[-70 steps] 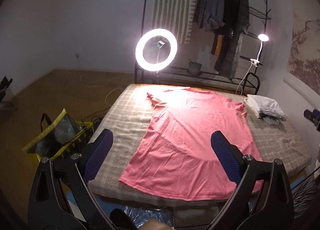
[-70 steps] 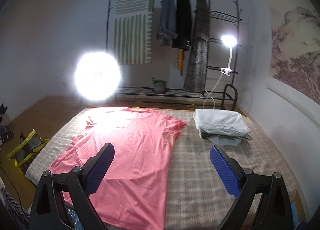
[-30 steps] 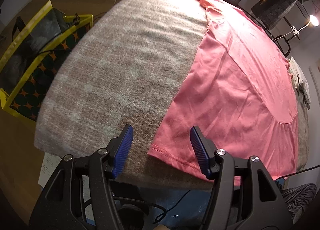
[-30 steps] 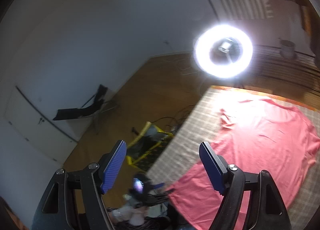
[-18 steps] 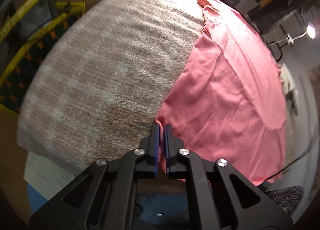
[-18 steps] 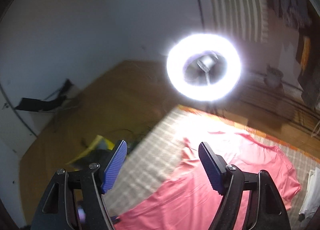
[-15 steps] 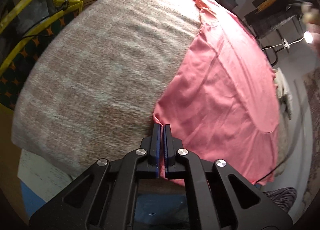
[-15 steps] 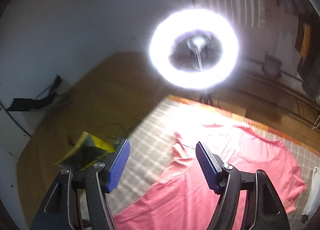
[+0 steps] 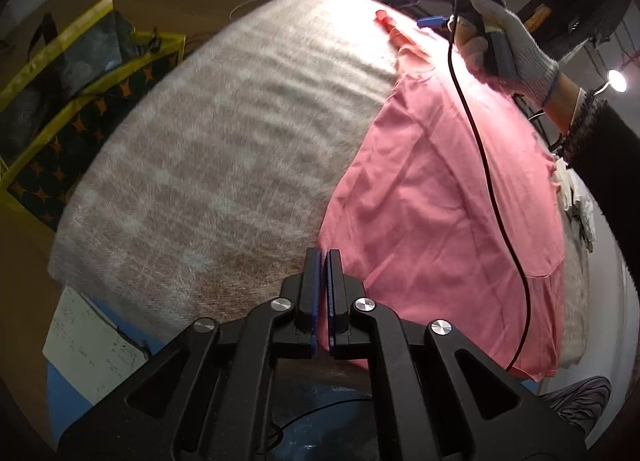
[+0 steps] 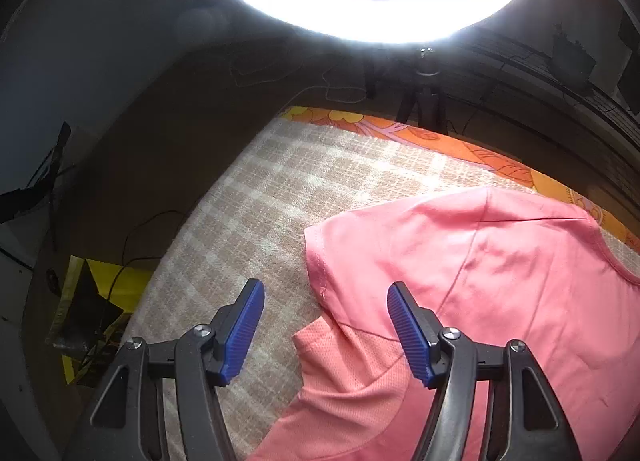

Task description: Fold small clothes

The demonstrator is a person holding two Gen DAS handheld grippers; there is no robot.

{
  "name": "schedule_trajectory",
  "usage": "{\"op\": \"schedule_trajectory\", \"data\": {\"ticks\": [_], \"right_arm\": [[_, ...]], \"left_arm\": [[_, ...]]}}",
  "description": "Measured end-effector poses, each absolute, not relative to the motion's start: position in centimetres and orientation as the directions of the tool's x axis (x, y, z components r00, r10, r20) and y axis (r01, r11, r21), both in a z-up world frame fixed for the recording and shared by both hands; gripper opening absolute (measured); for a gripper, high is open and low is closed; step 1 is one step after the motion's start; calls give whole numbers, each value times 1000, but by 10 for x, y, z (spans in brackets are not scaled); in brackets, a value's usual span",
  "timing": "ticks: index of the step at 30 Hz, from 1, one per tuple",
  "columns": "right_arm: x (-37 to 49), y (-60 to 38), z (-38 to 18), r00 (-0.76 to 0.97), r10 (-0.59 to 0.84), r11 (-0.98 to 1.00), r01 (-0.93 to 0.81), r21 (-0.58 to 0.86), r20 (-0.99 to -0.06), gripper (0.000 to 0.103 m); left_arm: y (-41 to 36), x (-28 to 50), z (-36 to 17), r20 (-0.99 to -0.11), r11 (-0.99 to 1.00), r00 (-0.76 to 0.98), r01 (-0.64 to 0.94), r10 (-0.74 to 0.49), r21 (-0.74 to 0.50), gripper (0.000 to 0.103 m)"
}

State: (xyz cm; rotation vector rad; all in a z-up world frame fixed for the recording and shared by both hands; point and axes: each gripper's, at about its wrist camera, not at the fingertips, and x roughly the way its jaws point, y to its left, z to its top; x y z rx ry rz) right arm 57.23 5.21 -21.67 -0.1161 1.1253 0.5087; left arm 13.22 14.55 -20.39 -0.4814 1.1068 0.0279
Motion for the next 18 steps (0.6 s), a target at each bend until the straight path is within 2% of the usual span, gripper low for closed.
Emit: {"op": "schedule_trajectory", "data": {"ticks": [2,3,7,8,9,11,12,13,14,15,16,17,18], "right_arm": [[579,61,-225,327,319,883,-444,153,-890,67],[584,63,-228,330,311,886,-440,147,-891,67],[595,72,-235,339,283,888,-447,111,-897,68],[596,75,-239,339,274,884,-457,97,-900,68],[598,79,-241,337,261,881,-466,81,-905,68],[599,85,-249,336,226,878,-477,42,-914,66],[601,87,-253,335,205,878,-478,22,-920,62],[602,89,-257,332,196,878,-479,14,-923,45],[603,89,-261,325,184,878,-479,6,-928,35],[604,90,-261,345,173,877,-479,-15,-922,31],[603,89,-261,355,172,874,-485,-24,-919,20],[604,87,-260,361,172,872,-489,-29,-916,5],[604,84,-259,362,174,872,-489,-28,-916,2]], "left_arm": [[147,134,-212,-878,895,422,-267,-225,-357,16],[147,135,-215,-882,895,414,-270,-224,-355,27],[147,140,-220,-882,893,408,-269,-235,-362,28],[145,142,-220,-883,898,410,-259,-231,-355,24],[144,145,-221,-886,904,403,-249,-231,-349,1],[143,148,-223,-883,899,396,-243,-250,-364,0],[143,148,-223,-879,896,398,-238,-262,-375,0],[141,147,-220,-872,893,404,-225,-277,-389,0],[139,147,-217,-866,893,412,-216,-283,-395,0],[137,147,-211,-858,894,425,-201,-289,-400,0],[135,146,-205,-850,896,438,-186,-291,-403,0],[133,144,-200,-843,899,450,-171,-293,-404,0],[130,143,-193,-836,903,464,-152,-293,-401,0]]}}
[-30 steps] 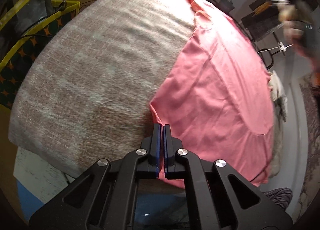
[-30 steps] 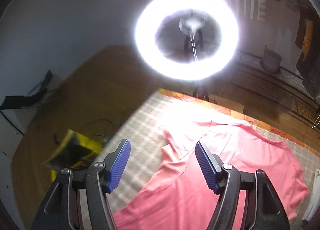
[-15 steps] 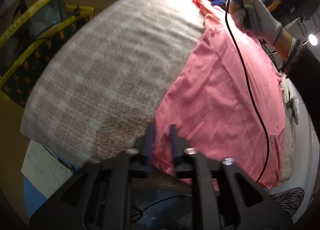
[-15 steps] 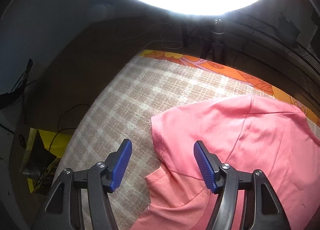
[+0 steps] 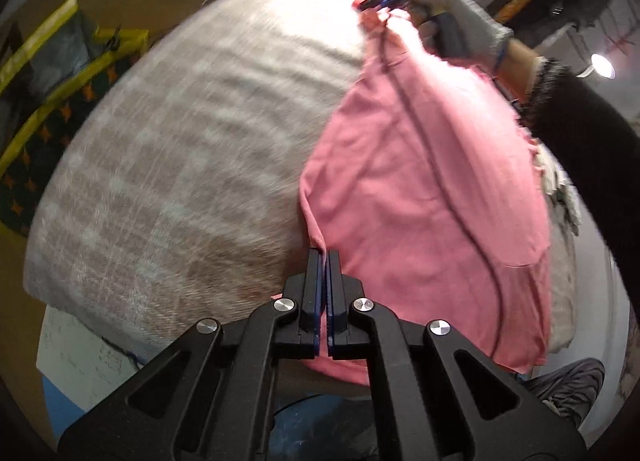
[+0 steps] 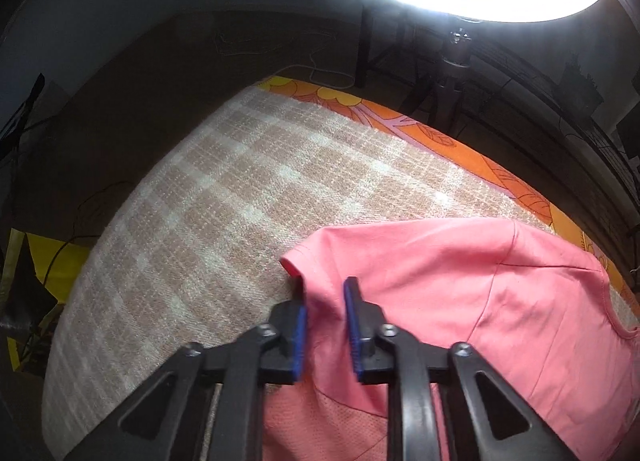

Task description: Fold small clothes

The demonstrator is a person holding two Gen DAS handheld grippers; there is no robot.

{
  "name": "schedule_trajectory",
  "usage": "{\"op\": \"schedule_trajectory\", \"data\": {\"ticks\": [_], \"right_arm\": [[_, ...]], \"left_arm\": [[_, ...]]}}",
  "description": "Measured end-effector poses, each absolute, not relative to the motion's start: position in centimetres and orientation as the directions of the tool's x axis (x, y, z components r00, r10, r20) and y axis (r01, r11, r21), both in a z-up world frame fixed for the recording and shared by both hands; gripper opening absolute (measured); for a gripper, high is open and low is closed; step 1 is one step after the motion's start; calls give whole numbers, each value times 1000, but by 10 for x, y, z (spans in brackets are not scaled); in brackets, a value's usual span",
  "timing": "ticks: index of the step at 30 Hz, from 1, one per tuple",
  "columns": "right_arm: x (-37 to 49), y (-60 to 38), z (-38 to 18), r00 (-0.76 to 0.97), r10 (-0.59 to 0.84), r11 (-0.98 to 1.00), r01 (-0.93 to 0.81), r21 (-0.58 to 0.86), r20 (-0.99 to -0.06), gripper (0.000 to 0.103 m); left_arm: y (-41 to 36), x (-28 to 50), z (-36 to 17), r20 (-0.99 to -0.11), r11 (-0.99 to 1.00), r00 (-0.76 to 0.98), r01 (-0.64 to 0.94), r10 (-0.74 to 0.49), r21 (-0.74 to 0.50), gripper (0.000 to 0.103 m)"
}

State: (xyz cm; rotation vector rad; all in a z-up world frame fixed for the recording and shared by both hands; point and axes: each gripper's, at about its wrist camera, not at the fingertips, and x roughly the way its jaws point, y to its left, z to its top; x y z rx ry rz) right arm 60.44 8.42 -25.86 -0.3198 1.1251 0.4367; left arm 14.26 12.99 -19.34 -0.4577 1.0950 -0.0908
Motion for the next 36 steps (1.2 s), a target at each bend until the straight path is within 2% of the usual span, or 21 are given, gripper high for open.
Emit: {"op": "schedule_trajectory", "data": {"ticks": [5,12,16,20,27,34,36], "right_arm": [[610,55,-241,394,242,888,-457,39,-887,1],[609,23,-217,434,356,881,-452,142,-828,1],[604,15,-214,432,376,876,-456,161,-820,1],[597,-17,-194,448,434,861,-461,214,-782,0],[602,-139,-188,495,385,914,-322,247,-779,0],[613,-191,-207,482,297,951,-226,211,-824,1],[614,-190,-214,462,279,956,-219,196,-842,4]], "left_arm": [[103,136,-166,-803,931,517,-30,-296,-363,0],[85,139,-162,-792,929,505,57,-343,-366,0],[72,140,-151,-763,916,520,106,-383,-387,0],[36,137,-129,-726,896,527,228,-443,-381,0],[-49,137,-141,-753,836,394,400,-527,-376,0],[-75,145,-158,-792,830,325,419,-516,-368,0],[-79,146,-157,-795,828,318,422,-516,-368,0]]}}
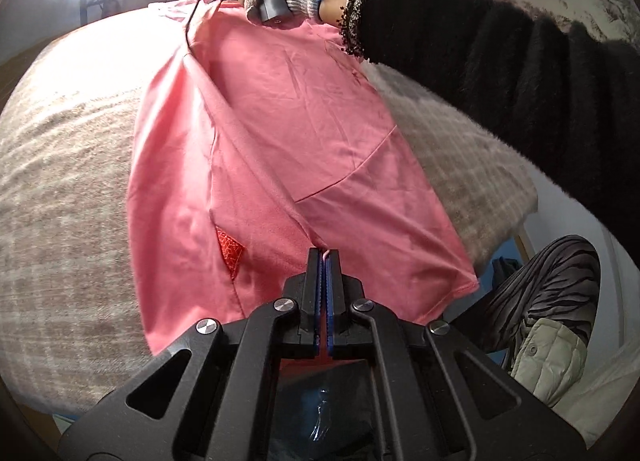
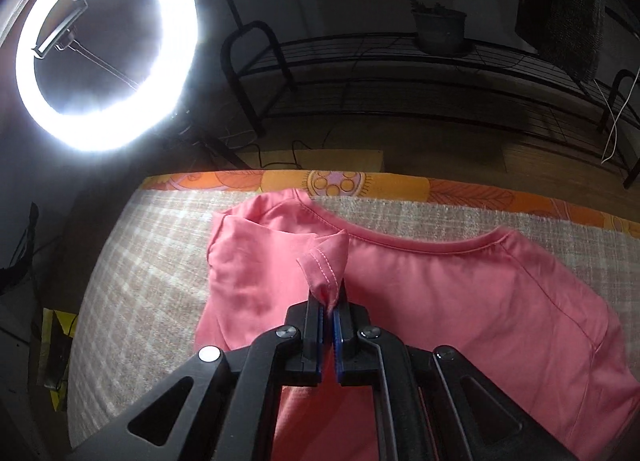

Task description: Fold small clothes

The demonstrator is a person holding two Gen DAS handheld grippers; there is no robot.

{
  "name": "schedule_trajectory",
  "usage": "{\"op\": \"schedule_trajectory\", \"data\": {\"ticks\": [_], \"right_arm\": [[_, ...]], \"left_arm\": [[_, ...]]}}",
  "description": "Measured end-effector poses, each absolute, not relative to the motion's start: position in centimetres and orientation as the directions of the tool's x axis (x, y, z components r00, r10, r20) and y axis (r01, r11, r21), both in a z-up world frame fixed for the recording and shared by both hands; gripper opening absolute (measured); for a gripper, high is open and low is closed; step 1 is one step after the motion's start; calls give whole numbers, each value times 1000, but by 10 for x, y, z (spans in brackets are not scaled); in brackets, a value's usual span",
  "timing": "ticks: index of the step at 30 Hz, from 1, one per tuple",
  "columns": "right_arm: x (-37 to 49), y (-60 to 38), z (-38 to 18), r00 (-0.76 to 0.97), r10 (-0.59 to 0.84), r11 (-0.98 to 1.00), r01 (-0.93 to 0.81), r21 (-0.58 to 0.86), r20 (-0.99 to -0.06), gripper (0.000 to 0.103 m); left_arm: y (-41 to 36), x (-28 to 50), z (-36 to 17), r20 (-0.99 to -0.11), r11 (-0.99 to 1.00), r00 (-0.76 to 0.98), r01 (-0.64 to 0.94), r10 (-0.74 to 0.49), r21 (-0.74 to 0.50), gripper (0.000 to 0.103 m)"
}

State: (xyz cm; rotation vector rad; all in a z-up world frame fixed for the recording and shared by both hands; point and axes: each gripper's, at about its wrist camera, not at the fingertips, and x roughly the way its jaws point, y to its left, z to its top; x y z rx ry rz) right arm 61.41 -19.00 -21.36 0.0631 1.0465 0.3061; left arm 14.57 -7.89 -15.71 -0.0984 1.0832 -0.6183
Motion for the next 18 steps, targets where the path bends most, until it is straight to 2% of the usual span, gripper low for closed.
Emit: {"op": "schedule_trajectory", "data": {"ticks": [1,3,4,5,9,11,14,18], "right_arm": [[615,-189,-217,451,262,960,-217,180,-853,8],[612,-190,-222,449,217,967,-221,128,-867,29],[610,-191,-222,450,203,969,-222,112,-869,47],[607,-192,-223,452,193,970,-224,99,-871,54],[594,-218,-211,442,222,961,-250,118,-869,57],[585,-237,-203,427,290,945,-270,184,-856,61],[560,-269,-189,440,369,917,-314,245,-819,66],[526,-312,-174,465,451,887,-331,323,-762,66]], "left_arm": [[-83,147,-156,-797,829,319,425,-513,-364,0],[-85,146,-155,-797,827,319,434,-513,-358,0],[-84,144,-156,-797,826,317,433,-514,-361,0],[-83,145,-157,-796,824,311,430,-519,-369,0],[-80,145,-159,-787,817,301,417,-538,-399,0],[-78,145,-156,-775,812,310,417,-550,-409,0],[-72,144,-150,-765,811,327,417,-555,-410,0],[-70,143,-147,-758,812,337,410,-558,-415,0]]}}
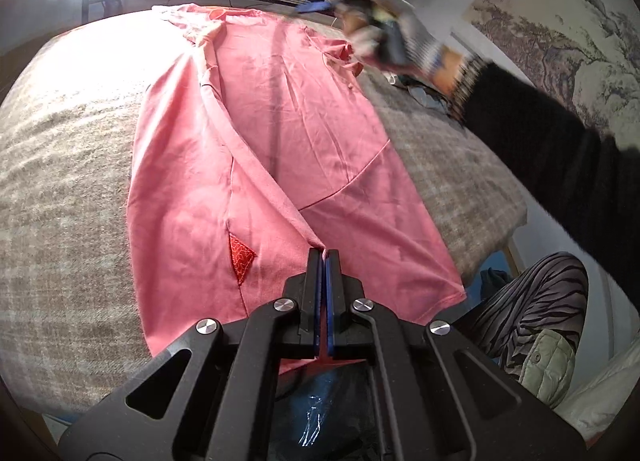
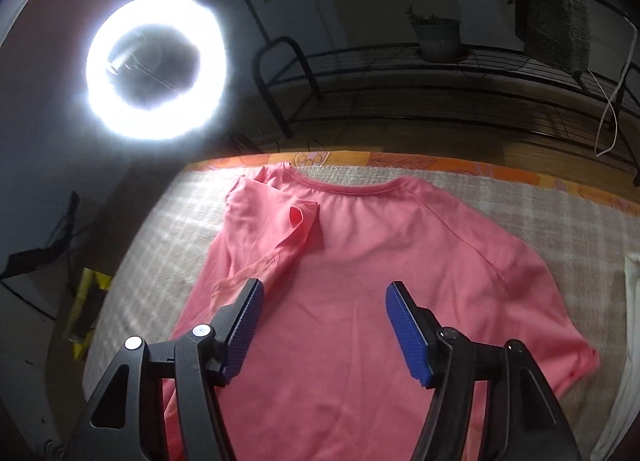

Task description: Fold small clothes

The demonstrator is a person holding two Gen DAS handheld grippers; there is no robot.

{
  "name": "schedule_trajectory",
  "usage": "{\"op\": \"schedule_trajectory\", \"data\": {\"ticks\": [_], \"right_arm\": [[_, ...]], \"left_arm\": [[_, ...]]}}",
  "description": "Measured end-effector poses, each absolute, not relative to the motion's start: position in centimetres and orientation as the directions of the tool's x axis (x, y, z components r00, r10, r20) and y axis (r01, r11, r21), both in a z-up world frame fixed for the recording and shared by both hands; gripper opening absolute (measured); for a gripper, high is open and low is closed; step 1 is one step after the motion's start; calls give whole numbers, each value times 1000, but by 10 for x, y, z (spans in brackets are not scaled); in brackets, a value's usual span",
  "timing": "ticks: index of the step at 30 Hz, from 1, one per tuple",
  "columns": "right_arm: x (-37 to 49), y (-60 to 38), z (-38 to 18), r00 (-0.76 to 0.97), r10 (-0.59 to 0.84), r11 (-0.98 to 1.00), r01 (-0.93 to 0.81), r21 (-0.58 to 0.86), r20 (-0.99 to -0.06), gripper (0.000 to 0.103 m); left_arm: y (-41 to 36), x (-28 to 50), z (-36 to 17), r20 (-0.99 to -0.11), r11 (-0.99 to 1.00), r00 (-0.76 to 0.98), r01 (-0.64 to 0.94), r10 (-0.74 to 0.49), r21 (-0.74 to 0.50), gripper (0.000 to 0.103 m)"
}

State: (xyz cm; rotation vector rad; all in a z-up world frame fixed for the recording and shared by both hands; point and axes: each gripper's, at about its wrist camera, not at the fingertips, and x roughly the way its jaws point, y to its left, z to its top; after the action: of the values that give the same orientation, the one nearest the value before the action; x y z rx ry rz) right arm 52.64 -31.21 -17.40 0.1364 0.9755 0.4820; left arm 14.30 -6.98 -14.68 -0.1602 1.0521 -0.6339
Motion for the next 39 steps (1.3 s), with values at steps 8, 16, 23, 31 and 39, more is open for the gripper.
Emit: {"op": "schedule_trajectory", "data": {"ticks": [8,16,23,31,39], "right_arm": [[420,-380,-111,523,653,756,-402,517,-548,66],[266,-402,-54,511,731,679,-482,554,-451,66],[162,-372,-77,430,713,701,-459,546,-554,61],[150,-277,-176,211,592,779,-397,486,-778,40],[187,-261,-168,261,557,798,-431,422,-788,40]], "left_arm": [[-84,134,-151,-785,810,328,474,-525,-344,0],[-78,109,-154,-799,790,285,509,-529,-342,25],[3,119,-163,-812,915,424,223,-402,-337,31],[19,117,-186,-862,958,417,129,-288,-257,31],[-33,110,-171,-788,915,466,227,-402,-332,31]]}}
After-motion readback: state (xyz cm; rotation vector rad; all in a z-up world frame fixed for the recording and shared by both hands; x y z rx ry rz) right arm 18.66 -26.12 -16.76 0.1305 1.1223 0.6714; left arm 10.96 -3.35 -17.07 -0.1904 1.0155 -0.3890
